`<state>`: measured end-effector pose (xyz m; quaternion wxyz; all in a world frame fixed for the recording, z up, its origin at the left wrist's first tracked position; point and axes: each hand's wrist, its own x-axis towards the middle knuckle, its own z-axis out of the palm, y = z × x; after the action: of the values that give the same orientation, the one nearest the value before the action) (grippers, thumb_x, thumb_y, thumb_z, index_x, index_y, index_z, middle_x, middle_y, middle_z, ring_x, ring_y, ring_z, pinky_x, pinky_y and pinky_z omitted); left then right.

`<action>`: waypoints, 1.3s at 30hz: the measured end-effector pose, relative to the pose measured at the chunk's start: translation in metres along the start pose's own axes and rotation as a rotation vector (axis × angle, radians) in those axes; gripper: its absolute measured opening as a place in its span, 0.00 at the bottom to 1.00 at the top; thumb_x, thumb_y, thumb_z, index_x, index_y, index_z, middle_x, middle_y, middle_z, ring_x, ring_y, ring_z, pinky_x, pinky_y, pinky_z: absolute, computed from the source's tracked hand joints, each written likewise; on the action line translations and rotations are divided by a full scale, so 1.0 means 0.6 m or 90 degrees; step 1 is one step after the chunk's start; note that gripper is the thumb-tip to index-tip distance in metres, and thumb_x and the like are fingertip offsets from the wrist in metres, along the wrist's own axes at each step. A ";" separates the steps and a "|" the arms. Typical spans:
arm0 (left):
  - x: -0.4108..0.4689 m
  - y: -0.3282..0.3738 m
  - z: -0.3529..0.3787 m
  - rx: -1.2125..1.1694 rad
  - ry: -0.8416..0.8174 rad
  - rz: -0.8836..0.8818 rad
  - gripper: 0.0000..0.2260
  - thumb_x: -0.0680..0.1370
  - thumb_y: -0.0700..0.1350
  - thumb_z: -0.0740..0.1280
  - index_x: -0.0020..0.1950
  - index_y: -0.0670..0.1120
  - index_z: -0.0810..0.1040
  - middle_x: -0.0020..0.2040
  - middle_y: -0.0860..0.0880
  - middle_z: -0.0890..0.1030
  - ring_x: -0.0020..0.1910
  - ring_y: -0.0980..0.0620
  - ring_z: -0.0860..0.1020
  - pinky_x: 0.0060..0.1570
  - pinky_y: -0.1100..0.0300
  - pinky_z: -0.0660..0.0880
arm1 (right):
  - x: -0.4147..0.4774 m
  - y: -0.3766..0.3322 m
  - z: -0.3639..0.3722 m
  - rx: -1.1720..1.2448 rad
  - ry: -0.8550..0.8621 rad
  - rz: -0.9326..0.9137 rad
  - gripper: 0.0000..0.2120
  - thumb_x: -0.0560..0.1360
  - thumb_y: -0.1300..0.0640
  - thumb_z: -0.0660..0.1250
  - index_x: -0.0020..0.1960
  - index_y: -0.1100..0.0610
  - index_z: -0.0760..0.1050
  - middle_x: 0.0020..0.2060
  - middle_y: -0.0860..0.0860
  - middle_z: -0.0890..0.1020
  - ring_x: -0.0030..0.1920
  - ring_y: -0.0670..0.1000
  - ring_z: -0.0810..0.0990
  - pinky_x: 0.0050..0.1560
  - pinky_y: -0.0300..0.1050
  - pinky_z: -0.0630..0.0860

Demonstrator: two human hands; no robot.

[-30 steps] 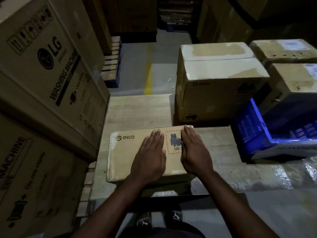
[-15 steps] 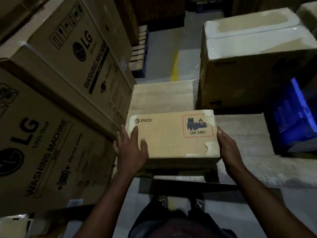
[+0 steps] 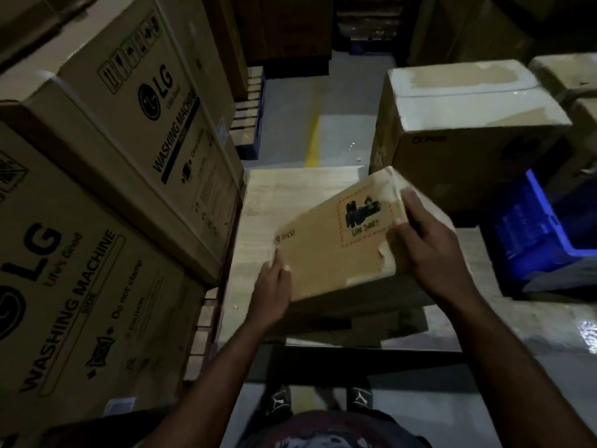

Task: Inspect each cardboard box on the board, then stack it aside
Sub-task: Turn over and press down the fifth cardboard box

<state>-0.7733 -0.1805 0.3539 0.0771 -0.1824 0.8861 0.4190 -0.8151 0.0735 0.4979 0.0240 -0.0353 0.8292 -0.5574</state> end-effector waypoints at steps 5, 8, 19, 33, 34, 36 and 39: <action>-0.001 -0.011 0.005 -0.030 -0.093 -0.068 0.24 0.86 0.55 0.48 0.82 0.55 0.50 0.82 0.45 0.53 0.80 0.44 0.55 0.75 0.51 0.57 | -0.017 -0.059 0.083 -0.227 0.000 -0.051 0.33 0.77 0.44 0.52 0.80 0.54 0.58 0.79 0.48 0.60 0.79 0.47 0.57 0.75 0.38 0.51; -0.003 0.009 -0.034 -0.055 -0.132 -0.015 0.27 0.84 0.59 0.47 0.82 0.52 0.48 0.82 0.50 0.40 0.81 0.50 0.42 0.79 0.50 0.46 | -0.028 -0.068 0.136 -0.127 -0.034 -0.059 0.24 0.84 0.51 0.58 0.79 0.53 0.63 0.78 0.47 0.63 0.78 0.44 0.60 0.76 0.38 0.53; -0.022 0.048 -0.169 0.083 0.028 0.272 0.26 0.86 0.50 0.49 0.82 0.47 0.44 0.80 0.51 0.35 0.81 0.50 0.44 0.77 0.55 0.57 | -0.022 -0.048 0.230 -0.262 -0.051 -0.074 0.29 0.82 0.56 0.65 0.80 0.55 0.60 0.79 0.50 0.61 0.79 0.49 0.58 0.79 0.48 0.57; -0.013 0.065 -0.172 0.403 -0.006 0.340 0.35 0.76 0.55 0.34 0.82 0.43 0.49 0.82 0.44 0.45 0.81 0.50 0.42 0.79 0.51 0.42 | -0.009 -0.027 0.261 -0.557 -0.132 -0.140 0.35 0.79 0.42 0.39 0.81 0.57 0.57 0.81 0.53 0.55 0.81 0.52 0.49 0.80 0.50 0.47; -0.016 0.068 -0.173 0.402 0.002 0.340 0.35 0.76 0.55 0.36 0.81 0.43 0.50 0.82 0.44 0.46 0.81 0.49 0.43 0.79 0.50 0.42 | -0.009 -0.031 0.257 -0.521 -0.136 -0.131 0.34 0.79 0.42 0.41 0.80 0.56 0.59 0.81 0.53 0.56 0.81 0.51 0.50 0.80 0.49 0.46; -0.019 0.078 -0.172 0.417 0.010 0.344 0.31 0.79 0.53 0.41 0.81 0.43 0.51 0.82 0.44 0.48 0.81 0.49 0.45 0.79 0.50 0.41 | -0.006 -0.040 0.238 -0.436 -0.149 -0.106 0.28 0.82 0.44 0.52 0.78 0.55 0.64 0.80 0.52 0.60 0.81 0.50 0.53 0.78 0.43 0.46; -0.023 0.108 -0.160 0.398 0.002 0.365 0.31 0.79 0.53 0.45 0.82 0.44 0.51 0.82 0.45 0.49 0.81 0.50 0.44 0.79 0.51 0.42 | 0.002 -0.030 0.198 -0.424 -0.115 -0.104 0.22 0.82 0.51 0.60 0.74 0.56 0.70 0.78 0.54 0.64 0.79 0.53 0.58 0.77 0.43 0.50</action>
<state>-0.7842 -0.2130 0.4653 0.0079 0.1033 0.9855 0.1342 -0.8065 -0.0429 0.4695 0.0402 -0.1564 0.9544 -0.2511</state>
